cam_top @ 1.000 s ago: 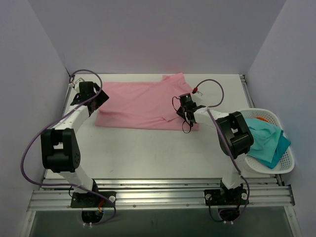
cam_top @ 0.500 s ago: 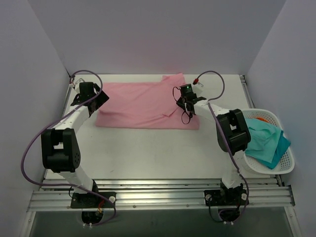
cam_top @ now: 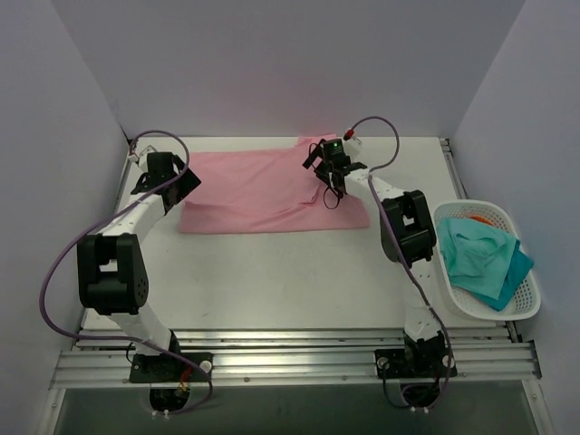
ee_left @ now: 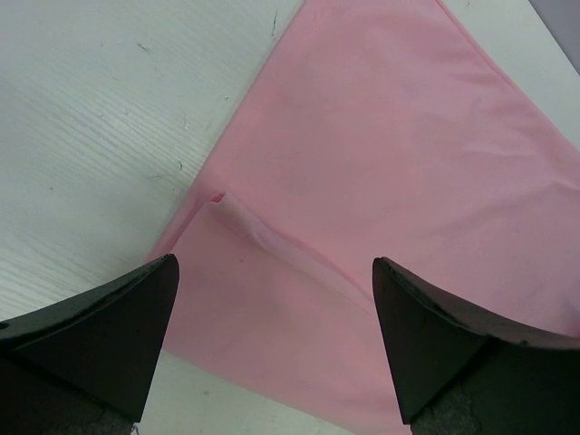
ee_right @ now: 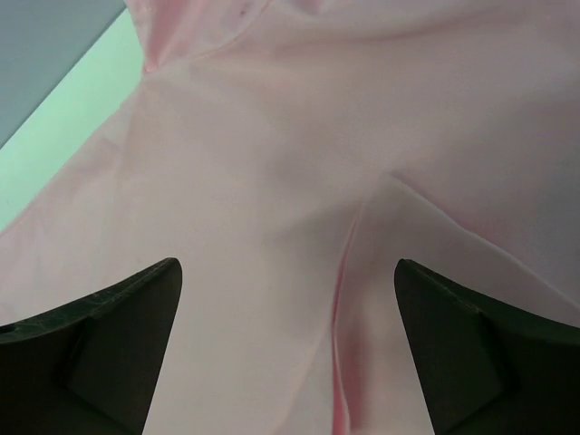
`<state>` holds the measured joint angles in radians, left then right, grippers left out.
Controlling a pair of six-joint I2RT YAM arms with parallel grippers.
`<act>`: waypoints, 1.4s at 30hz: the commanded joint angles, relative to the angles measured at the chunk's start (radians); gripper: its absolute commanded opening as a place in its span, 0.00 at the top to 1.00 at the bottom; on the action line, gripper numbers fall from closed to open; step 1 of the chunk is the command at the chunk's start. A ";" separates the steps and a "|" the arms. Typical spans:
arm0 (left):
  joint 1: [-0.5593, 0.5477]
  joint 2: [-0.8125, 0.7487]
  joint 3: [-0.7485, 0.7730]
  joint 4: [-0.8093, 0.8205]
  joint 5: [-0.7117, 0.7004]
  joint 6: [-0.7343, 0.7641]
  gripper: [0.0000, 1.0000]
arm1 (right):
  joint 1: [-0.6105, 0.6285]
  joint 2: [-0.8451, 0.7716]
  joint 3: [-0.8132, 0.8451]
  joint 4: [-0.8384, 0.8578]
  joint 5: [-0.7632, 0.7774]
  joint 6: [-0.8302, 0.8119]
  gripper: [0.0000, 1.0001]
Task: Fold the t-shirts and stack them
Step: Fold the tshirt
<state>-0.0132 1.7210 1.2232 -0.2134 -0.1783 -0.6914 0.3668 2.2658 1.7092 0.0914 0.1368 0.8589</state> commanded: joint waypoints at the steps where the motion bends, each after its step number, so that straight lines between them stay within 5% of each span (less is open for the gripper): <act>1: 0.004 -0.003 0.016 0.039 0.005 0.021 0.03 | -0.020 0.052 0.056 -0.140 0.041 -0.006 0.00; 7: 0.004 -0.011 0.013 0.040 0.007 0.021 0.03 | -0.045 -0.011 0.095 -0.214 0.132 -0.035 0.00; 16: 0.001 -0.005 0.004 0.060 0.030 0.010 0.03 | -0.002 -0.253 -0.212 -0.062 0.107 0.008 0.00; 42: -0.002 0.028 0.013 0.083 0.053 -0.002 0.03 | 0.124 0.017 0.061 -0.101 0.064 0.069 0.00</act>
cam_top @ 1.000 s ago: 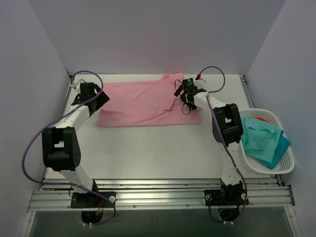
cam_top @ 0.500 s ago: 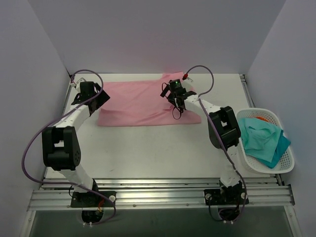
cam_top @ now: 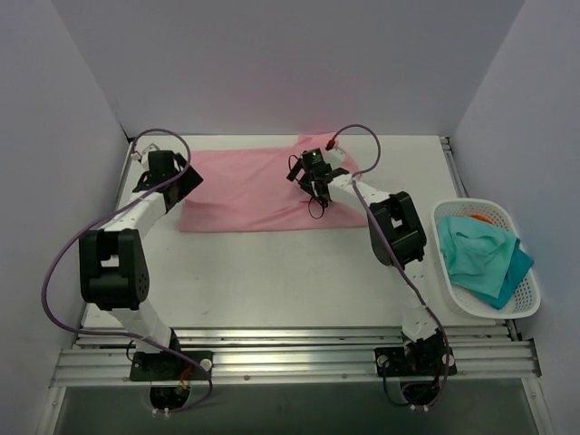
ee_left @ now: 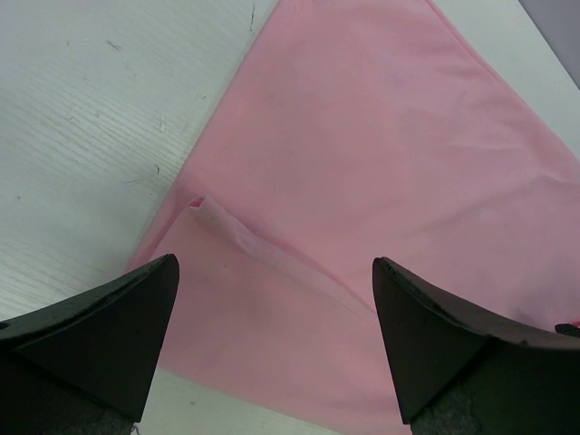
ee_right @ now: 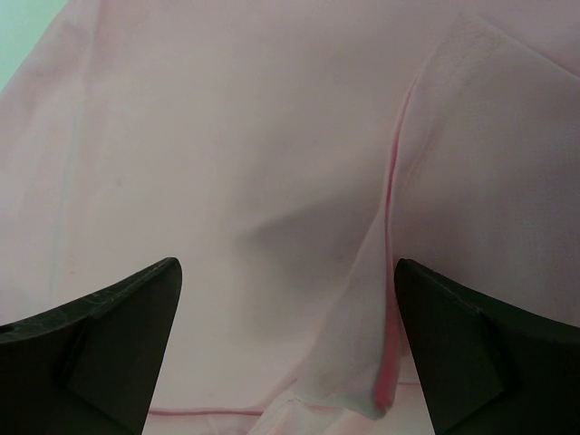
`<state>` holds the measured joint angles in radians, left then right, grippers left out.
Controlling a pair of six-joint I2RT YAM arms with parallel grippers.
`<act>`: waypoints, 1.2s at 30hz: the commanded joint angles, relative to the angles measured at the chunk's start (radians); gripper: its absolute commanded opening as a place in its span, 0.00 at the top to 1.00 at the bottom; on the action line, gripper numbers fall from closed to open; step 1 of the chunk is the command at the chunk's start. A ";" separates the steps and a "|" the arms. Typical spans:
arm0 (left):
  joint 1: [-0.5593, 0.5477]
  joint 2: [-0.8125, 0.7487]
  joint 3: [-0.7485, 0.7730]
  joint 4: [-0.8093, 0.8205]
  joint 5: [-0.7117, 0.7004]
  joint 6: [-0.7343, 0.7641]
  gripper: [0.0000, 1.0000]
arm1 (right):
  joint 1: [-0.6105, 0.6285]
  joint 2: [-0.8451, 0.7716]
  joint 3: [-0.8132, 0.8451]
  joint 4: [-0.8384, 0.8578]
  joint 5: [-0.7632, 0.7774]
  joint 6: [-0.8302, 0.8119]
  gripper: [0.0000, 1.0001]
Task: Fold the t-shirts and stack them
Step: Fold the tshirt
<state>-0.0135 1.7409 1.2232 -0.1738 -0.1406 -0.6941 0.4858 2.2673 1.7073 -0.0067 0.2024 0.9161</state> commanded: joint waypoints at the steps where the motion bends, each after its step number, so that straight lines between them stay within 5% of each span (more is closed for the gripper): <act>1: -0.002 0.012 0.013 0.045 0.015 0.001 0.03 | 0.004 0.027 0.071 0.011 -0.006 0.010 0.00; 14: 0.009 0.049 0.070 0.016 0.015 0.016 0.03 | -0.081 0.038 0.173 0.344 -0.242 -0.095 0.02; 20: 0.047 0.184 0.260 -0.006 0.082 0.025 0.03 | -0.220 0.023 0.198 0.304 -0.123 -0.170 0.00; 36: 0.113 0.683 0.787 -0.050 0.220 0.018 0.04 | -0.408 0.291 0.383 0.358 -0.192 -0.264 0.00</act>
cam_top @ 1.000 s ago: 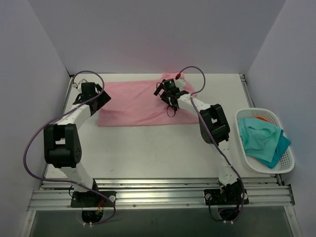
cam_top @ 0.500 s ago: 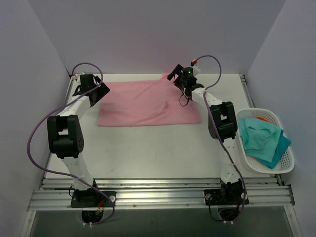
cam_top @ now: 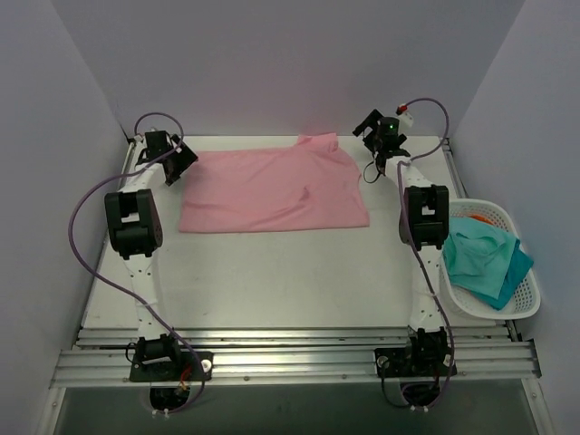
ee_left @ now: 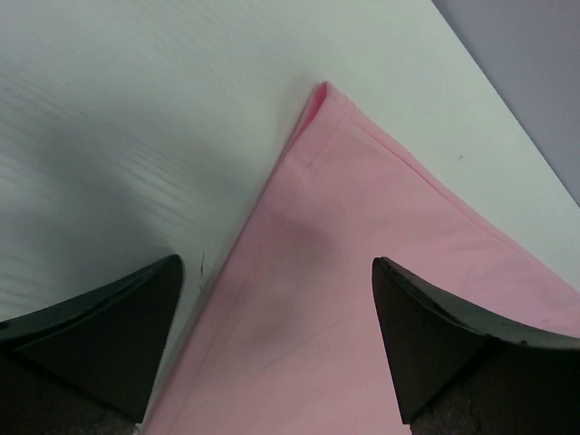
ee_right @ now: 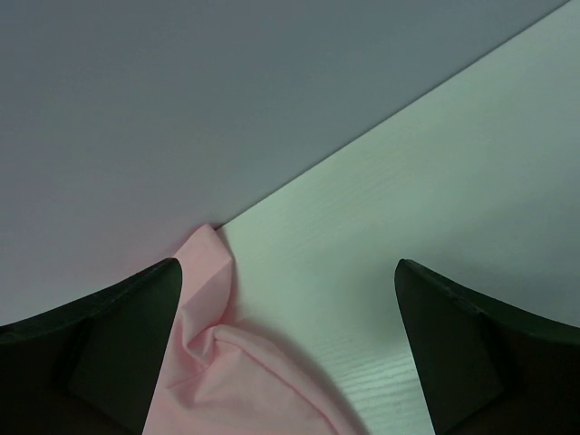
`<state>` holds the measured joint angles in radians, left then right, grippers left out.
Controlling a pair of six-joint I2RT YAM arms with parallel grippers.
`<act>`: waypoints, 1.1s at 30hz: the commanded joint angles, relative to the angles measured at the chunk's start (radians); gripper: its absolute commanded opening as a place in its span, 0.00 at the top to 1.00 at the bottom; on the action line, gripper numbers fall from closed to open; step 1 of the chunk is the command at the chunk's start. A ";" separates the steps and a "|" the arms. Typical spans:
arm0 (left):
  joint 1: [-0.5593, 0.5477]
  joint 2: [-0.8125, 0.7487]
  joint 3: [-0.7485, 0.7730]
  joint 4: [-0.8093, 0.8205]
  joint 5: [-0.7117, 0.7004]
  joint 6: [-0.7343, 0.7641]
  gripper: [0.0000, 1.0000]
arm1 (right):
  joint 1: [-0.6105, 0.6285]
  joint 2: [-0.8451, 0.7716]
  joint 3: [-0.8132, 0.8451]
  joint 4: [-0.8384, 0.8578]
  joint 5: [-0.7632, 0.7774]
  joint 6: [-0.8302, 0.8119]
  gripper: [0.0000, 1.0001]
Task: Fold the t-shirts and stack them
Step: Fold the tshirt
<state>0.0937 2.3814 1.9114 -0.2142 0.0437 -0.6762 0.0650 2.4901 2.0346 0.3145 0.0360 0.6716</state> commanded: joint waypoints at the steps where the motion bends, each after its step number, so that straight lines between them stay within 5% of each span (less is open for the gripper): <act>1: 0.008 0.059 0.116 -0.010 0.038 -0.003 0.04 | 0.013 0.090 0.071 0.047 -0.025 -0.014 0.00; 12: 0.008 0.208 0.314 -0.033 0.041 -0.020 0.04 | 0.055 0.368 0.374 0.182 -0.154 0.100 0.01; 27: 0.001 0.141 0.213 0.024 0.059 -0.031 0.04 | 0.176 0.446 0.503 0.296 -0.114 0.131 0.02; 29: 0.000 0.128 0.196 0.030 0.061 -0.028 0.04 | 0.182 0.444 0.500 0.293 -0.104 0.131 0.06; 33: 0.001 0.105 0.164 0.045 0.065 -0.022 0.04 | 0.185 0.440 0.492 0.285 -0.090 0.129 0.47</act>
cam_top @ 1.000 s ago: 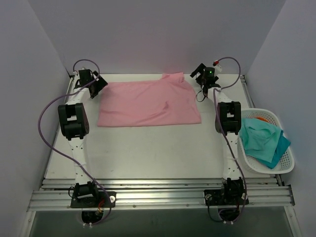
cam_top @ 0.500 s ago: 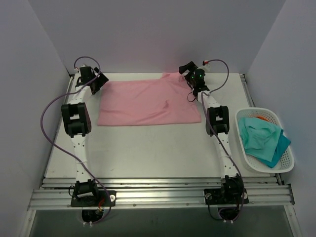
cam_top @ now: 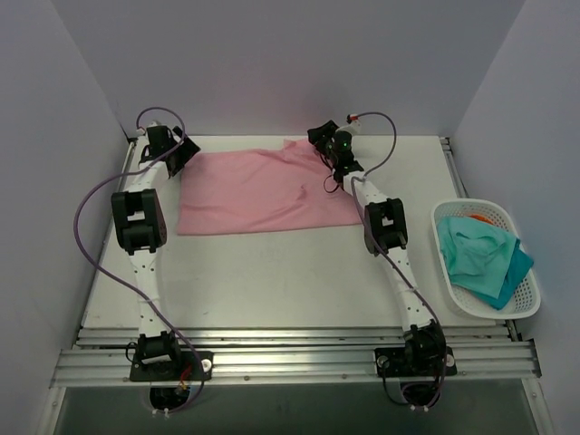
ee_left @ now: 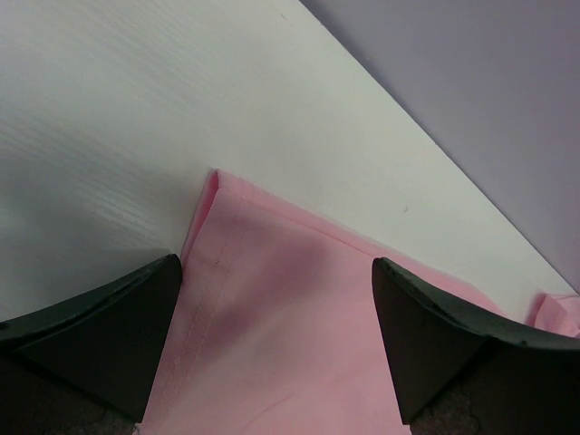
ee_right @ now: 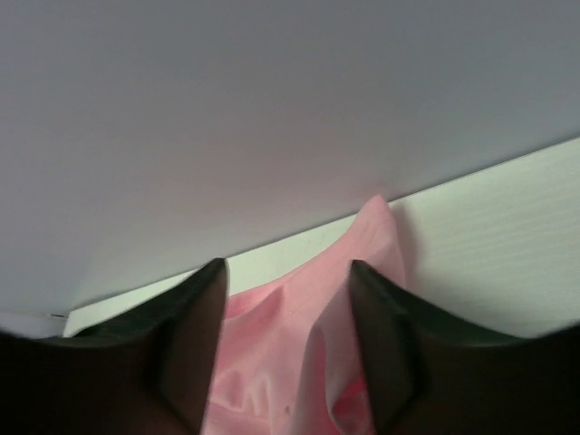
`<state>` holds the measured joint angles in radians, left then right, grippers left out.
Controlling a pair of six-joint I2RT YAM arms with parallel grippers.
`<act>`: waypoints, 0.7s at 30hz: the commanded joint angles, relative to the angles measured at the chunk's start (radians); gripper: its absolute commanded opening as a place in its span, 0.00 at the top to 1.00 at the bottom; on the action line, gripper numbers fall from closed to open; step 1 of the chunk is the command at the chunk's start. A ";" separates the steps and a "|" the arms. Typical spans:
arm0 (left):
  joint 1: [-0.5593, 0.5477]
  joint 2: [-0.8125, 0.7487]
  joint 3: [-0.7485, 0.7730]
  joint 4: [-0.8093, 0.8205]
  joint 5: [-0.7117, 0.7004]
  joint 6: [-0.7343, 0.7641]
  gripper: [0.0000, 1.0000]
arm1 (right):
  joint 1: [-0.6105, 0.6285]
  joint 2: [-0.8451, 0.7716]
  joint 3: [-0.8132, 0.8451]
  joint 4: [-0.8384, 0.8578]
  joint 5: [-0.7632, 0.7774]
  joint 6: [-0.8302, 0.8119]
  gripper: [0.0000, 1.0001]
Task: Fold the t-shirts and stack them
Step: Fold the tshirt
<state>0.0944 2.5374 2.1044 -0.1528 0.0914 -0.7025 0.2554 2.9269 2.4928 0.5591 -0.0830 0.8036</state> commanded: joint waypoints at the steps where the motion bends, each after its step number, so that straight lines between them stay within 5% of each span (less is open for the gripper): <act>1: 0.001 -0.049 -0.027 -0.016 0.018 0.009 0.04 | -0.005 0.000 0.029 0.041 0.037 -0.007 0.56; 6: 0.005 -0.026 -0.006 -0.033 0.022 0.018 0.04 | -0.013 -0.006 0.015 0.036 0.042 -0.014 0.97; 14: 0.016 -0.017 -0.009 -0.027 0.027 0.018 0.04 | -0.031 -0.044 -0.011 0.000 0.049 -0.027 1.00; 17: 0.018 -0.022 -0.020 -0.024 0.028 0.020 0.04 | -0.050 -0.113 -0.061 -0.051 0.048 -0.041 0.42; 18: 0.019 -0.028 -0.029 -0.016 0.027 0.020 0.04 | -0.051 -0.136 -0.077 -0.071 0.055 -0.067 0.10; 21: 0.018 -0.031 -0.040 0.001 0.037 0.012 0.04 | -0.047 -0.213 -0.101 -0.172 0.080 -0.133 0.04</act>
<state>0.1013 2.5317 2.0892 -0.1413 0.1139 -0.6975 0.2127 2.8525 2.4100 0.4942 -0.0395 0.7498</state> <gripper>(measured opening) 0.963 0.947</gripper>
